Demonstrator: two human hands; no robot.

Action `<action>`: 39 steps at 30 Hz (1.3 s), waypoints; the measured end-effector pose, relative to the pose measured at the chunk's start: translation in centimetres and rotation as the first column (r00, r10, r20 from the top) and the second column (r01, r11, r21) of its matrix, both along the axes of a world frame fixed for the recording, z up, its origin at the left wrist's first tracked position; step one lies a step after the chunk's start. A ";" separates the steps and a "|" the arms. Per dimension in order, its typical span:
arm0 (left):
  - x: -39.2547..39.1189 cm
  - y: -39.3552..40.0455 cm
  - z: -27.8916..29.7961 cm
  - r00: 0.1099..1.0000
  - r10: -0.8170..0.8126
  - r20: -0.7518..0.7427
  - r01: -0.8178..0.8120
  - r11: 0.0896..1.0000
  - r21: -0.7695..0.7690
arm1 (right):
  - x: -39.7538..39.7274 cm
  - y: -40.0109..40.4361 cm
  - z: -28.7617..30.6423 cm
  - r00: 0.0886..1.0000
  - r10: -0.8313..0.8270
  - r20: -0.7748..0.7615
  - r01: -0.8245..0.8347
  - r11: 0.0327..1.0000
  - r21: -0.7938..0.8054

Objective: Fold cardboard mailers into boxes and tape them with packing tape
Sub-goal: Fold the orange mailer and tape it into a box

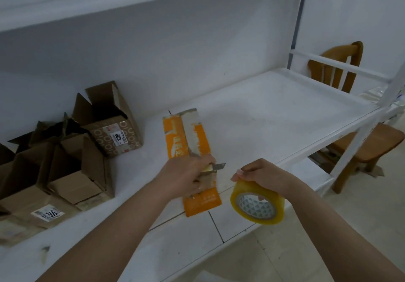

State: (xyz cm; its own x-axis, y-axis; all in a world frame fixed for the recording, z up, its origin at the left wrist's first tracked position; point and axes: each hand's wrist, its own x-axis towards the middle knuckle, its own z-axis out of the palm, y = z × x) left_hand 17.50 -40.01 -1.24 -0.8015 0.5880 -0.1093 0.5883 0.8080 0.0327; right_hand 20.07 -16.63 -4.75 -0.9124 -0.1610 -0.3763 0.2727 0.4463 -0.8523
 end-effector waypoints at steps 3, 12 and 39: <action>-1.1 -2.7 0.5 0.991 -0.008 -0.135 0.008 1.000 0.000 | -0.3 -1.0 0.2 0.999 0.031 -0.015 -0.031 1.000 0.002; -0.4 -4.0 -1.7 0.948 0.319 -0.003 -0.274 0.818 0.506 | -0.9 -1.8 1.1 0.995 0.076 -0.065 -0.076 0.997 0.002; 6.6 -6.1 -3.2 0.651 0.464 0.601 -0.723 0.139 0.676 | 0.7 -7.5 0.8 0.972 0.237 0.000 -0.236 0.971 -0.036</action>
State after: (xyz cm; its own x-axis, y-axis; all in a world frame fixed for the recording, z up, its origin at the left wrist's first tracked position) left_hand 24.14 -46.10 -4.43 -0.9722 -0.1943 -0.1305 -0.1939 0.3568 0.9138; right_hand 20.74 -24.15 -3.92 -0.8452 -0.3853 -0.3703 0.1667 0.4683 -0.8677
